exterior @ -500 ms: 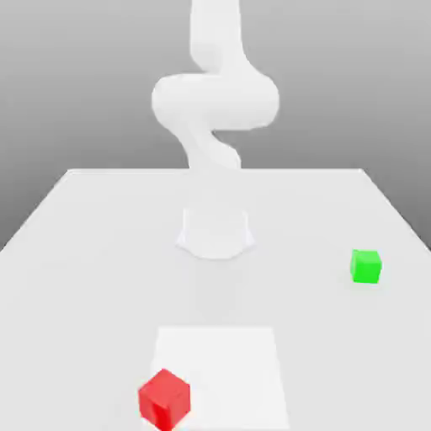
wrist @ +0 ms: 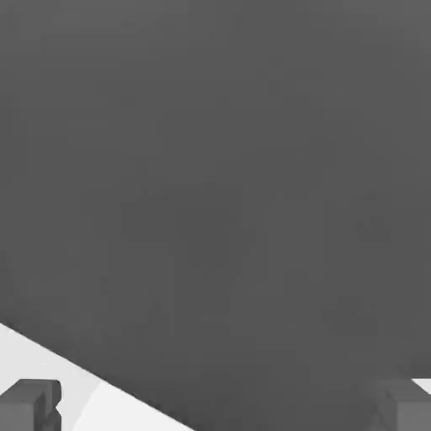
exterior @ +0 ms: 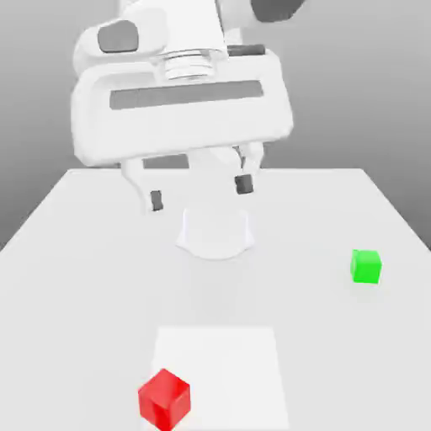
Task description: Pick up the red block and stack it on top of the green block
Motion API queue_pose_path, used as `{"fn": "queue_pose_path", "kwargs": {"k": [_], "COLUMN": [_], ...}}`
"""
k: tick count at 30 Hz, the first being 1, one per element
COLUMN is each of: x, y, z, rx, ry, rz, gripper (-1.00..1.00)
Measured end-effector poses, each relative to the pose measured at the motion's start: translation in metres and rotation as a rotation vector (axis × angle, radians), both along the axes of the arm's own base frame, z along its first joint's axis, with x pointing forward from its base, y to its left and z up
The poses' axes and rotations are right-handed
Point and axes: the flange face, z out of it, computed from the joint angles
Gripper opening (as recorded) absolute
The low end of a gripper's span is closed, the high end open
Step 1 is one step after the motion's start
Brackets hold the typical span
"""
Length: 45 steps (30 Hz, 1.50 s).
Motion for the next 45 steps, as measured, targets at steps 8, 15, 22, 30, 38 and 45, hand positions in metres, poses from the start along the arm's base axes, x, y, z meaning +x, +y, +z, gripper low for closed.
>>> {"fn": "queue_pose_path", "kwargs": {"k": [8, 15, 22, 30, 38, 45], "x": [-0.004, -0.019, -0.021, -0.022, -0.084, -0.233], "y": [-0.018, -0.035, -0.036, -0.033, 0.16, 0.313], "z": [-0.136, -0.228, -0.262, -0.208, -0.193, -0.174], "rx": [-0.125, -0.216, -0.215, -0.214, -0.218, -0.294], "ry": [0.169, 0.259, 0.264, 0.264, 0.202, 0.079], "rz": [0.229, 0.362, 0.364, 0.372, 1.034, 1.808], "gripper": [0.0, 0.0, -1.0, -1.0, -1.0, -1.0]}}
